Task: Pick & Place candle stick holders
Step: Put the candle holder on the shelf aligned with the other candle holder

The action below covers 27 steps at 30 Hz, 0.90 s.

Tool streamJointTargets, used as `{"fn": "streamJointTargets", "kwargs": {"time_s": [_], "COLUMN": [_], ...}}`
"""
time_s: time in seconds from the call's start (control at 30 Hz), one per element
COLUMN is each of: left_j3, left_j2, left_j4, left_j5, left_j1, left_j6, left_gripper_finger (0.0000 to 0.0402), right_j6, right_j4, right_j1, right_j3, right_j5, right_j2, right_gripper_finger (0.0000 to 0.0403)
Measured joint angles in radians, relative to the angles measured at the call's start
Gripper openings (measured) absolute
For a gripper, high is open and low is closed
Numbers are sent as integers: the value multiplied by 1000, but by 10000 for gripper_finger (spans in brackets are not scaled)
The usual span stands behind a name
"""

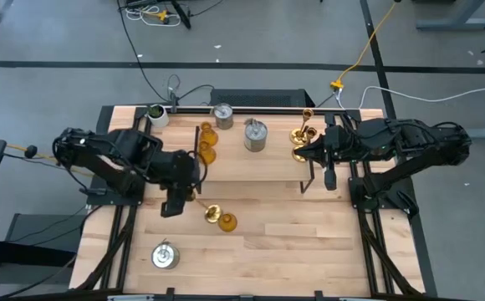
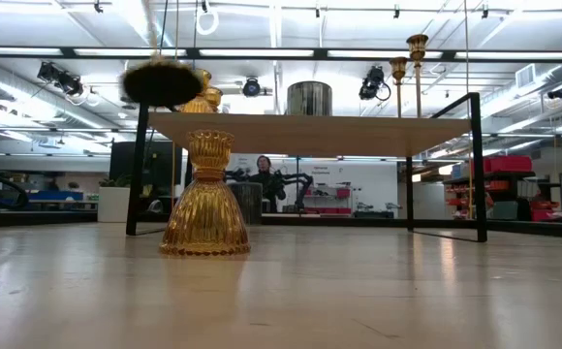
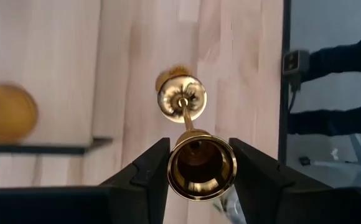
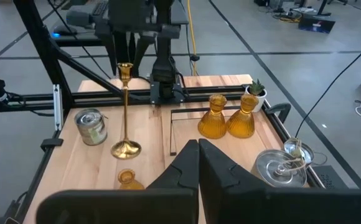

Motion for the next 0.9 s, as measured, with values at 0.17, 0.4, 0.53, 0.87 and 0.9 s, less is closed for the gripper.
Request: {"fn": "streamJointTargets", "kwargs": {"time_s": [0.17, 0.4, 0.53, 0.87, 0.9], "left_j3": [138, 262, 294, 298, 298], "left_j2": [65, 149, 185, 208, 208], "left_j4": [-18, -25, -22, 35, 46], "left_j5": [-34, -42, -49, -86, -91], "left_j1": [38, 70, 79, 78, 78], "left_j6": [61, 134, 173, 187, 187], "left_gripper_finger": [155, 154, 155, 155, 155], "right_j6": [0, 1, 0, 48, 50], "right_j4": [24, 124, 178, 228, 235], "right_j1": [0, 0, 0, 1, 1], "right_j3": [0, 0, 0, 0, 0], "right_j5": [-1, -59, -80, -117, -121], "right_j2": [0, 27, 77, 257, 273], "right_gripper_finger": [4, 15, 36, 134, 147]}}
